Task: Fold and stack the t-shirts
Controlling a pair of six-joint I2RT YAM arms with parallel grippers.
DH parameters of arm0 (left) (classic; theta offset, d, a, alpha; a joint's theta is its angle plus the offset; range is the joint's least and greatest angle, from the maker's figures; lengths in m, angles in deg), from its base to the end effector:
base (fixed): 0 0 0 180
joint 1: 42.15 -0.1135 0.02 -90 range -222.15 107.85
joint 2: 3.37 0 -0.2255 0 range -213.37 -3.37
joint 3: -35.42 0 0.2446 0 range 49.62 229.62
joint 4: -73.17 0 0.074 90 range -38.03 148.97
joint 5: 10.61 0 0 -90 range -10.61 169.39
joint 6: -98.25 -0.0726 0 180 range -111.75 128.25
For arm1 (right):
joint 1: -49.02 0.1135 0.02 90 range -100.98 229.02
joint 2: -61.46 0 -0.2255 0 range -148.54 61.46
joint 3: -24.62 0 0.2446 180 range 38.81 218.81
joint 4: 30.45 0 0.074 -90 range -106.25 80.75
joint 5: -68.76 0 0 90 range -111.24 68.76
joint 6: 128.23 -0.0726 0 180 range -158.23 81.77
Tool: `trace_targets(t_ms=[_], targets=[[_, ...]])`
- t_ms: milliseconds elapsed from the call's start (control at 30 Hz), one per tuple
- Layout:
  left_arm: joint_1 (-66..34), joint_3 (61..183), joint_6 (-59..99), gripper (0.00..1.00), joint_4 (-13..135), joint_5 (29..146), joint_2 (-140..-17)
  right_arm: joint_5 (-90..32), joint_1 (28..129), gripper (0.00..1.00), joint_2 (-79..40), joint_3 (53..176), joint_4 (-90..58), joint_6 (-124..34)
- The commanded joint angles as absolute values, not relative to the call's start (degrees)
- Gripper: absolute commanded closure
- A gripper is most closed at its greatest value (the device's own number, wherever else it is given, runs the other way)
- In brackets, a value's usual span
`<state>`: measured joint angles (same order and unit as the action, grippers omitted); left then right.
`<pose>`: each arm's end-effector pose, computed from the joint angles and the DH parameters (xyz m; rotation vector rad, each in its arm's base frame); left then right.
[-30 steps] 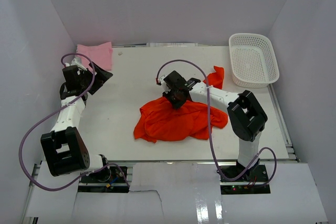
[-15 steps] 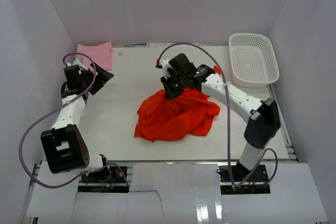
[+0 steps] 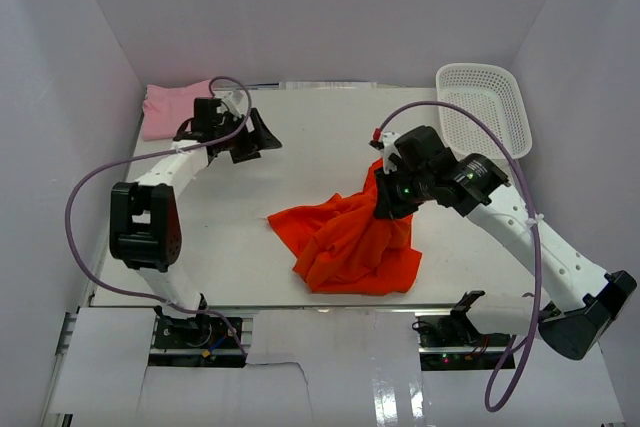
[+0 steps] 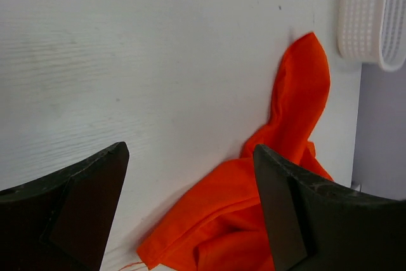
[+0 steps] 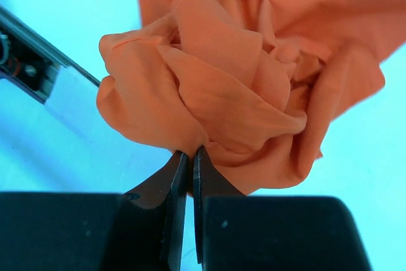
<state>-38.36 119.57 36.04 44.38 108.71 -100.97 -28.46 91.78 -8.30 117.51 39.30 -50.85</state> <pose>0.3862 -0.0612 0.1878 -0.2207 2.3373 -0.8680 0.1900 0.1881 0.3150 -0.6999 2.3616 0.5927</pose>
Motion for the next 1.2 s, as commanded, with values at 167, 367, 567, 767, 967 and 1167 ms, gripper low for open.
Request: trace_targets(t_ms=[167,367,567,767,967,1167], targets=[[-27.8,139.8,25.7,0.09,26.3,114.9,-112.3,-26.2,88.6,0.92,-2.9,110.3,45.3,-56.9],[-24.2,142.8,21.4,0.09,18.8,112.6,-116.6,-26.0,86.6,0.92,-2.4,109.8,45.2,-56.5],[-19.0,138.7,21.3,0.08,14.1,108.5,-112.7,-27.0,84.1,0.91,-3.7,110.7,45.2,-55.2],[-14.5,132.9,21.7,0.08,12.5,105.9,-107.0,-28.0,81.6,0.91,-4.9,110.8,45.2,-53.6],[-12.4,128.9,19.7,0.09,11.2,102.3,-106.1,-29.1,80.3,0.91,-5.6,111.5,44.9,-52.6],[-10.5,128.0,18.3,0.1,11.2,96.0,-108.6,-30.0,79.9,0.91,-5.5,111.7,44.7,-52.4]])
